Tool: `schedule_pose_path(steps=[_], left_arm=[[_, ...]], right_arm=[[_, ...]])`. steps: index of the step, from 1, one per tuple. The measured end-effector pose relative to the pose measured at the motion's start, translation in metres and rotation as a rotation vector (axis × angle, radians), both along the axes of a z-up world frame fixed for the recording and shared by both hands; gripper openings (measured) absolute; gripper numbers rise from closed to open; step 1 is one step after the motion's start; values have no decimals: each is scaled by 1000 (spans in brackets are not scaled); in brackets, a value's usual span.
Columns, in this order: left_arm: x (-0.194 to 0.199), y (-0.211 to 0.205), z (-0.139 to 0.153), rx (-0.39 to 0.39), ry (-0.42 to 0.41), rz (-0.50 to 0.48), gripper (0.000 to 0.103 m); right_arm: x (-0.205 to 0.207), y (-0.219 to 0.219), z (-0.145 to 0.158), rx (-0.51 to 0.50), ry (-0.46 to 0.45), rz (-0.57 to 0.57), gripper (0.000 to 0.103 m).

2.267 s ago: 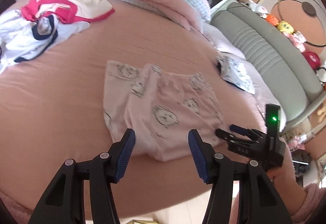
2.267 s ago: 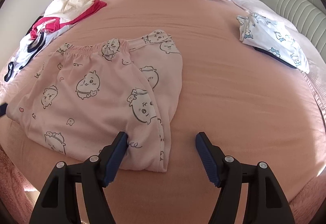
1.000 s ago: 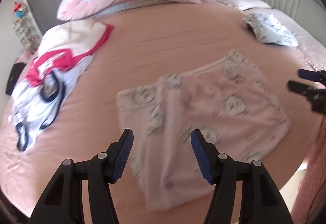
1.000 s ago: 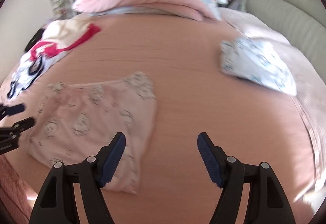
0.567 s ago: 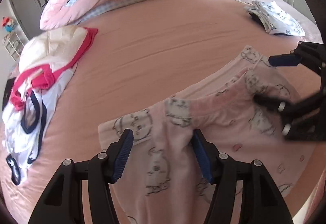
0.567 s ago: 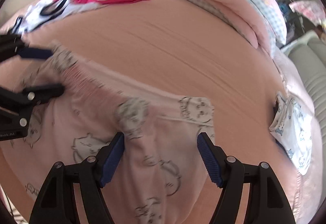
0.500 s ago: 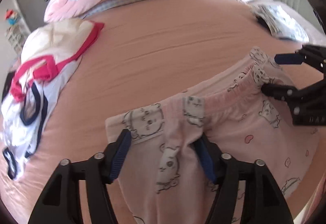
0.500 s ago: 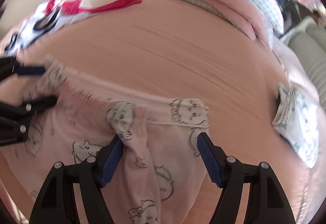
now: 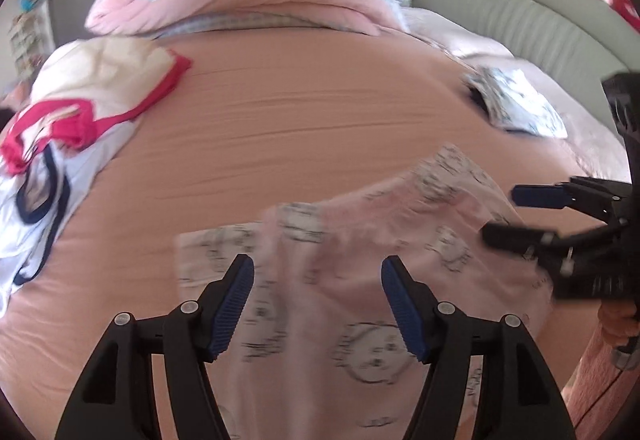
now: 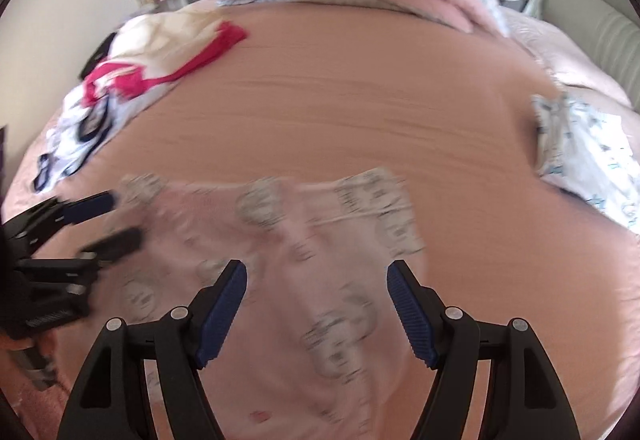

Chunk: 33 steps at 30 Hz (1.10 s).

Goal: Fold clothes

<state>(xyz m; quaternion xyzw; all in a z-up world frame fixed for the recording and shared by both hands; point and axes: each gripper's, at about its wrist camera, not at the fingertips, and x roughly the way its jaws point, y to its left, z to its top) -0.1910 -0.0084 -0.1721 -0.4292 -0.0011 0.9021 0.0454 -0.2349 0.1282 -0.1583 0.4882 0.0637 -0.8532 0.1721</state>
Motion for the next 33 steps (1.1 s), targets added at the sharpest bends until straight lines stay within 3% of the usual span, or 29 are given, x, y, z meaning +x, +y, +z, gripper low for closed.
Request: schedule_pose_path(steps=[3, 6, 9, 12, 16, 20, 22, 24, 26, 27, 28, 30, 33], left_arm=[[-8, 13, -15, -140, -25, 8, 64], [-24, 0, -12, -179, -38, 63, 66], [-31, -18, 5, -126, -23, 110, 66], [-25, -21, 14, -75, -24, 64, 66], [-18, -12, 1, -120, -48, 9, 66], [-24, -12, -14, -153, -67, 24, 67], [-29, -24, -13, -93, -77, 60, 67], [-31, -42, -6, 50, -88, 97, 67], [-27, -61, 8, 257, -77, 137, 67], [-21, -68, 18, 315, -50, 150, 67], [-16, -69, 25, 315, -29, 155, 67], [-6, -57, 29, 195, -35, 136, 67], [12, -34, 28, 16, -66, 87, 67]], right_arm=[[25, -24, -25, 120, 3, 76, 72], [38, -23, -34, 153, 7, 81, 72], [33, -14, -24, 137, 1, 69, 72], [21, -5, -9, 122, 48, 45, 72], [-7, -14, -8, 103, 5, 123, 72], [-26, -40, -30, 237, -4, 210, 72], [-33, -37, -32, 235, 10, 178, 72], [-41, -21, -23, 160, 13, 94, 72], [-46, 6, -13, 9, -24, -8, 72], [-47, 18, -10, -61, -57, -46, 72], [-47, 28, -8, -128, -90, -68, 72], [-40, 39, 0, -191, -106, -81, 72], [-8, 32, 11, -80, -35, -43, 72]])
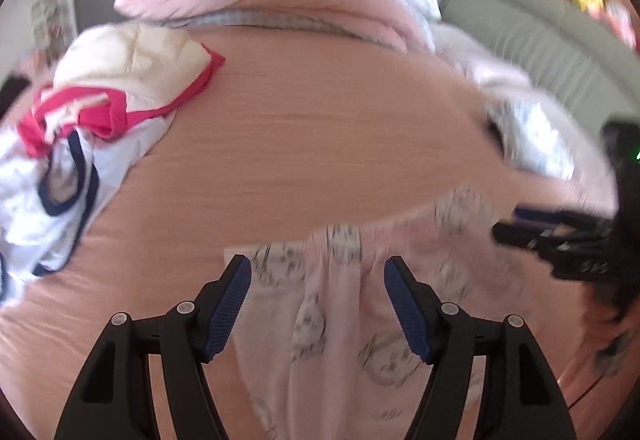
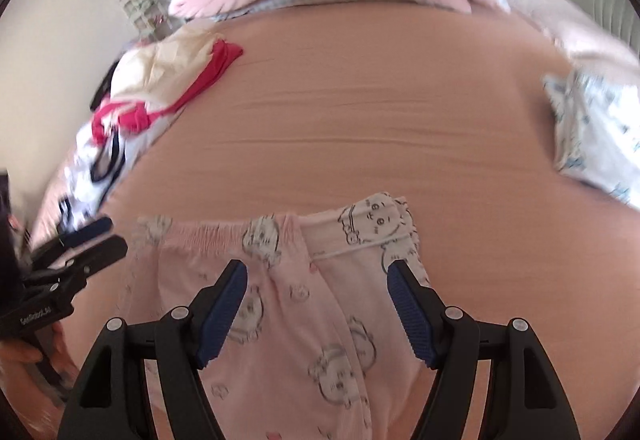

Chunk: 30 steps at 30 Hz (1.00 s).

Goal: Fold clothes

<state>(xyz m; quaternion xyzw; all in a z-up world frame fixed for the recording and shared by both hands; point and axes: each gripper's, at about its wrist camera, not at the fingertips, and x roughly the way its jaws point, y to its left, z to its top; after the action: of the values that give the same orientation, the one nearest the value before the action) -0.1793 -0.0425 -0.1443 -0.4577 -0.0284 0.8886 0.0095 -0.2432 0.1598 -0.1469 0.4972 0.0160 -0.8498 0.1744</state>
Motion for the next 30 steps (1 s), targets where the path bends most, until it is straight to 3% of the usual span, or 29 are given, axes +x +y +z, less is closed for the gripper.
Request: schedule_pose_path(steps=[4, 8, 12, 14, 17, 20, 22, 25, 28, 30], left_arm=[[29, 16, -23, -97, -60, -42, 67], [52, 7, -38, -234, -127, 3, 70], [69, -20, -11, -246, -117, 183, 69], [77, -27, 1, -199, -70, 224, 69], [79, -25, 2, -68, -61, 186, 69], [76, -7, -13, 1, -86, 126, 69], [76, -1, -20, -82, -116, 119, 69], [76, 8, -32, -224, -162, 113, 71], [81, -2, -23, -241, -156, 183, 71], [85, -7, -14, -235, -118, 233, 71]], right_arm=[[42, -32, -12, 223, 57, 101, 72], [75, -13, -36, 330, 37, 104, 72], [88, 42, -31, 254, 4, -47, 72], [91, 67, -22, 242, 24, -143, 72], [89, 66, -17, 186, 57, -153, 72], [93, 54, -17, 133, 70, -110, 72], [111, 50, -23, 149, 49, -69, 72], [125, 47, -39, 288, 30, -63, 72], [119, 73, -39, 354, 17, -185, 72], [114, 89, -33, 283, 5, -256, 72]])
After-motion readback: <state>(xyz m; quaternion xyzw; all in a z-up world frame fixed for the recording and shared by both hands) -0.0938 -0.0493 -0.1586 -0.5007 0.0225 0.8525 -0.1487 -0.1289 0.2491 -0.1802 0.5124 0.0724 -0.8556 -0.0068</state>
